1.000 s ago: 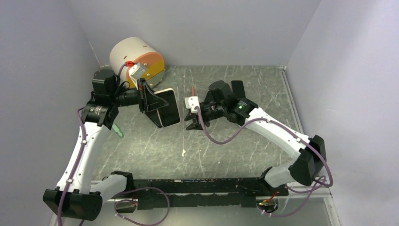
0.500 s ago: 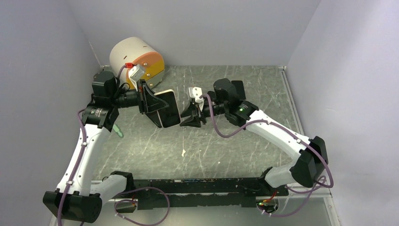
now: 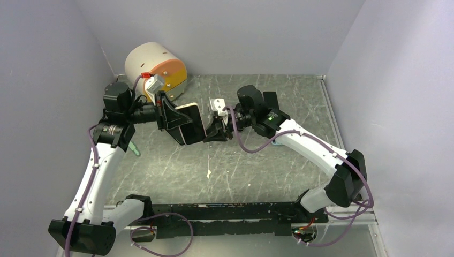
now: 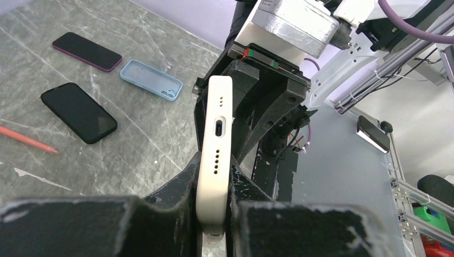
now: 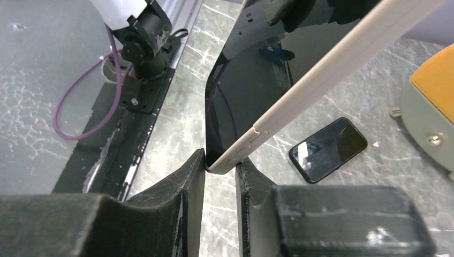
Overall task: Take the phone out of the phone case
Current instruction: Remove the phone case from the phone.
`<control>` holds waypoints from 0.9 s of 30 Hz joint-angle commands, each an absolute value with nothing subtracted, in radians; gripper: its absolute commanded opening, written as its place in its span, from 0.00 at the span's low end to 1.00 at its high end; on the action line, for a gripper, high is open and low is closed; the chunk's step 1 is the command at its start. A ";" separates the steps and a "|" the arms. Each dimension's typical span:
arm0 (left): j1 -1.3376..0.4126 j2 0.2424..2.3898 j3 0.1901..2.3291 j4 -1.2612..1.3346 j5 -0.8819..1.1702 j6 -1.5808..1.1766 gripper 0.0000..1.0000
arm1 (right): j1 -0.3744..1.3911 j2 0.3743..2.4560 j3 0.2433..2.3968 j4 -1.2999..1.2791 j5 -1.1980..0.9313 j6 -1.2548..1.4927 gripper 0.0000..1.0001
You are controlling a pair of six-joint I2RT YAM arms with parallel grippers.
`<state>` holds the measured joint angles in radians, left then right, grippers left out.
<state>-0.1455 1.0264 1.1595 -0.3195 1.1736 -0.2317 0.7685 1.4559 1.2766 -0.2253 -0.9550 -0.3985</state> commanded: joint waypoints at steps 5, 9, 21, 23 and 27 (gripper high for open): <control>-0.150 1.006 1.246 -0.357 1.301 -0.226 0.03 | 0.773 1.477 1.414 -0.535 -0.920 -0.877 0.00; -0.151 1.027 1.285 -0.426 1.358 -0.186 0.03 | 0.778 1.487 1.469 -0.667 -0.852 -1.029 0.00; -0.152 1.048 1.278 -0.348 1.435 -0.271 0.03 | 0.862 1.475 1.469 -0.595 -0.616 -1.134 0.00; -0.152 1.045 1.286 -0.379 1.403 -0.240 0.03 | 0.862 1.481 1.469 -0.585 -0.634 -1.122 0.00; -0.152 1.020 1.292 -0.478 1.282 -0.123 0.03 | 0.852 1.455 1.422 -0.526 -0.666 -1.042 0.00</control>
<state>-0.1513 1.0630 1.2442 -0.4355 1.3430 -0.2058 0.8581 1.4765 1.4559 -0.6174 -0.6563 -1.0809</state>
